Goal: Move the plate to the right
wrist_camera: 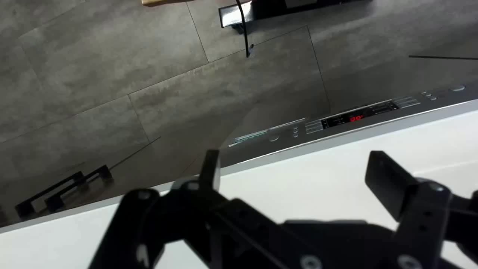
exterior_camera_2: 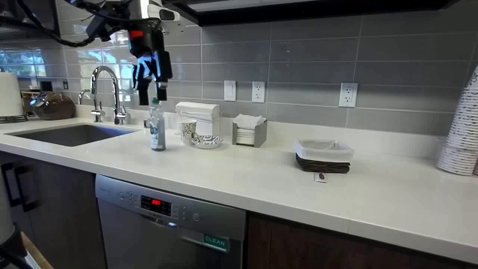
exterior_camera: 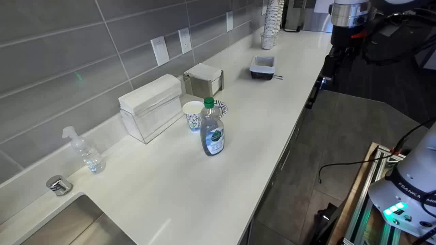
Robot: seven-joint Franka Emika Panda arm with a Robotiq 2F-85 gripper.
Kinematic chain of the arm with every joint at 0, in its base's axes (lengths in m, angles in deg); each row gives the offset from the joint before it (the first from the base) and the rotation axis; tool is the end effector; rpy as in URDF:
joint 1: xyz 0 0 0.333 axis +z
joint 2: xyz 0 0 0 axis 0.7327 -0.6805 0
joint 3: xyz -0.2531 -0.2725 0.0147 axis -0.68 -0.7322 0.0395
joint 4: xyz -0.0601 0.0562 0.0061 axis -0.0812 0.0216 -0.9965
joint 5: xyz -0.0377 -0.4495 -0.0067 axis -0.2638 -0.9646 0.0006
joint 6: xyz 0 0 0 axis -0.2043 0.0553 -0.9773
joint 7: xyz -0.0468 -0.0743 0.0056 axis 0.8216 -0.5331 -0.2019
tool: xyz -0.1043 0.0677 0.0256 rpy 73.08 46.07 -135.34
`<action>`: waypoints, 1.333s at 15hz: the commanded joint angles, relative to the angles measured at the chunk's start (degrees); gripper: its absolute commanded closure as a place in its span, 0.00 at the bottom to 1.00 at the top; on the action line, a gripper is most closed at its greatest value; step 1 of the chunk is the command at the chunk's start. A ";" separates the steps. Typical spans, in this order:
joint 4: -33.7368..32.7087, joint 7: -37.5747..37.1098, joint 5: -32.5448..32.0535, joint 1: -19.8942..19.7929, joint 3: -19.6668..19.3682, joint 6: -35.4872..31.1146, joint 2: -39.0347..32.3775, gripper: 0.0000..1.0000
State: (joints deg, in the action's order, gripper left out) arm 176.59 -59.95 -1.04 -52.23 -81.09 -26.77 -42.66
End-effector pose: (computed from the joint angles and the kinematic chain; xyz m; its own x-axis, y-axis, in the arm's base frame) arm 0.3234 -0.0171 0.4962 0.9853 -0.1636 -0.0492 -0.1500 -0.9663 0.2091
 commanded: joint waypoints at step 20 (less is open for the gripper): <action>-1.76 13.99 11.14 6.52 -10.60 -22.18 -10.68 0.00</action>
State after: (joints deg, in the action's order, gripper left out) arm 176.68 -51.94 5.05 -48.47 -87.46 -42.01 -46.99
